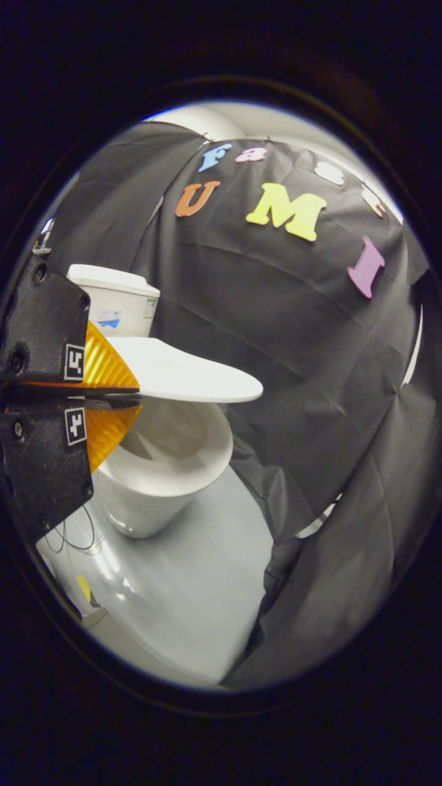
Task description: Open the toilet lid.
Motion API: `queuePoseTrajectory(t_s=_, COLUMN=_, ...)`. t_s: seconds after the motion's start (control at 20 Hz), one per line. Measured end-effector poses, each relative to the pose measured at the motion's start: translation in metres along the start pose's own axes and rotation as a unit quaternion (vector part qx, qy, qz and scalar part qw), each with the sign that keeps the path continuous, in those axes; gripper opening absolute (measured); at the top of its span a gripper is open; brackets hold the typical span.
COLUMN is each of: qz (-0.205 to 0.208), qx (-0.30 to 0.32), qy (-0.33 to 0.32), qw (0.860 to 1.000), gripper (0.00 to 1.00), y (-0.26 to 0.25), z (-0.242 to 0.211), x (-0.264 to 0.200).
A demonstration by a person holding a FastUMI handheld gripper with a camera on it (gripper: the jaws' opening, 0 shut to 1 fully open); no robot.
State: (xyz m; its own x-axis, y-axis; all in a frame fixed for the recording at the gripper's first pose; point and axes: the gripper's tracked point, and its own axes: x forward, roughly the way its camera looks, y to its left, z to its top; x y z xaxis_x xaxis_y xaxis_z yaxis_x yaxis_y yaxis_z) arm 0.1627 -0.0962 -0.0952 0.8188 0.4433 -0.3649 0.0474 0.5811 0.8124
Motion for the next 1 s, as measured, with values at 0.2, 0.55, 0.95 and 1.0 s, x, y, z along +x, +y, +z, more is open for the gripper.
queuePoseTrajectory(t_s=0.2, qz=-0.005, qx=-0.02, qy=-0.007, qw=1.0, gripper=0.03, y=0.024, z=0.001, x=-0.003)
queuePoseTrajectory(t_s=0.55, qz=-0.005, qx=-0.06, qy=-0.019, qw=0.998, gripper=0.03, y=0.066, z=0.001, x=-0.01)
queuePoseTrajectory(t_s=0.95, qz=-0.008, qx=-0.104, qy=-0.031, qw=0.994, gripper=0.04, y=0.116, z=-0.004, x=-0.016)
queuePoseTrajectory(t_s=1.0, qz=-0.01, qx=-0.112, qy=-0.033, qw=0.993, gripper=0.03, y=0.122, z=-0.005, x=-0.017)
